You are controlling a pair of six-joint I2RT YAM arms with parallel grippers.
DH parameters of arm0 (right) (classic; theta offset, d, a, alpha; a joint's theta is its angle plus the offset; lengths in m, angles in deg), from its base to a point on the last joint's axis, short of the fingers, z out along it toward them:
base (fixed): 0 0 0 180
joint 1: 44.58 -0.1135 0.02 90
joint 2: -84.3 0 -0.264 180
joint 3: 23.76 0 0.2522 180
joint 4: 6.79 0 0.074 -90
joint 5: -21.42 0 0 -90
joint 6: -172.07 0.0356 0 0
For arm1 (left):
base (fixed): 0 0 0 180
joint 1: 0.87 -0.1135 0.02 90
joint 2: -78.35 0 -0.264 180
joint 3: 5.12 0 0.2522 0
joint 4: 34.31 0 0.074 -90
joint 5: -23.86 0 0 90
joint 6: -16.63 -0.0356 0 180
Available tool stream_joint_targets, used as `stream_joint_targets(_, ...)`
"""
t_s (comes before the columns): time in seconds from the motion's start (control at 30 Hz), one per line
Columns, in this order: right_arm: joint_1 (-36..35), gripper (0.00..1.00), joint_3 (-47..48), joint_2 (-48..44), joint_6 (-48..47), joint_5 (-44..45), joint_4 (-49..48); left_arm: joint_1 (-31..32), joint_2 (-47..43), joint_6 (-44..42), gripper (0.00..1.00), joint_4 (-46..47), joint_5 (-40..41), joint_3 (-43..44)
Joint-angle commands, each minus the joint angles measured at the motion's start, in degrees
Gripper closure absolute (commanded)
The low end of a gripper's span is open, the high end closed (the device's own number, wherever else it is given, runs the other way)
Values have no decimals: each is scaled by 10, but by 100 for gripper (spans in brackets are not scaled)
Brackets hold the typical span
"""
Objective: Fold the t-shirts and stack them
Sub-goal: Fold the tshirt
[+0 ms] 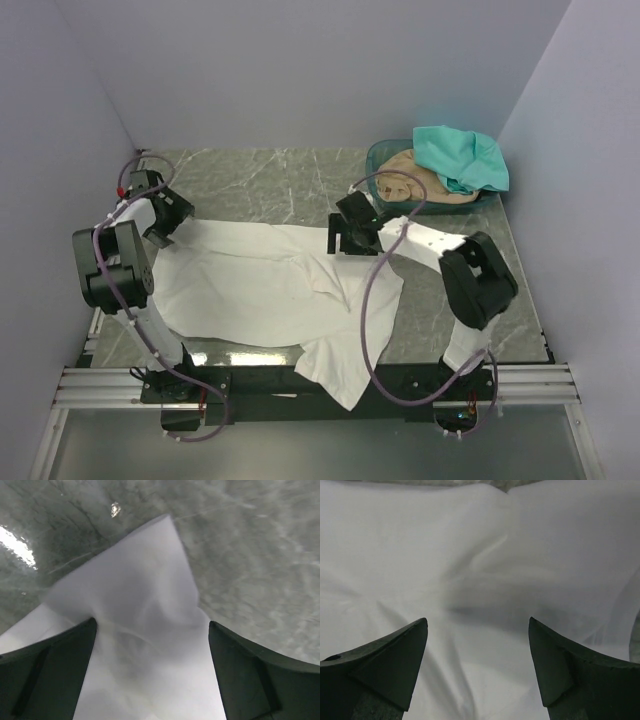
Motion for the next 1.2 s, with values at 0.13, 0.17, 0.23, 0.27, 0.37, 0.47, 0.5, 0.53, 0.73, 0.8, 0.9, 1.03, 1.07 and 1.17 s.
stream_joint_targets(0.13,47,13,63,91,-20,-11,21,0,60,-11,0,-6,20,47)
stream_joint_targets(0.17,51,13,71,100,-23,-11,28,-2,63,-10,1,-13,28,49)
stream_joint_targets(0.23,57,13,92,124,-31,-8,37,-10,71,-9,1,-17,33,50)
stream_joint_targets(0.27,58,13,97,131,-33,-11,36,-14,73,-10,1,-15,30,51)
stream_joint_targets(0.37,69,14,123,159,-38,-28,42,-22,88,-8,0,-21,28,58)
stream_joint_targets(0.47,79,14,168,191,-45,-34,57,-22,108,-10,1,-32,36,73)
stream_joint_targets(0.5,81,14,177,196,-50,-35,60,-22,112,-11,0,-36,39,77)
stream_joint_targets(0.53,83,14,187,202,-54,-34,67,-22,115,-9,1,-43,42,85)
stream_joint_targets(0.73,96,14,260,248,-72,-34,91,-22,133,-6,1,-61,55,115)
stream_joint_targets(0.8,98,14,283,255,-77,-34,94,-22,138,-6,1,-65,60,130)
stream_joint_targets(0.9,99,14,319,251,-90,-33,106,-22,134,-4,1,-85,61,161)
stream_joint_targets(1.03,95,14,334,216,-116,-50,100,-15,91,1,0,-104,63,184)
stream_joint_targets(1.07,93,14,331,205,-116,-53,93,-12,78,4,1,-107,70,182)
stream_joint_targets(1.17,81,14,285,144,-102,-62,55,0,12,24,1,-107,79,139)
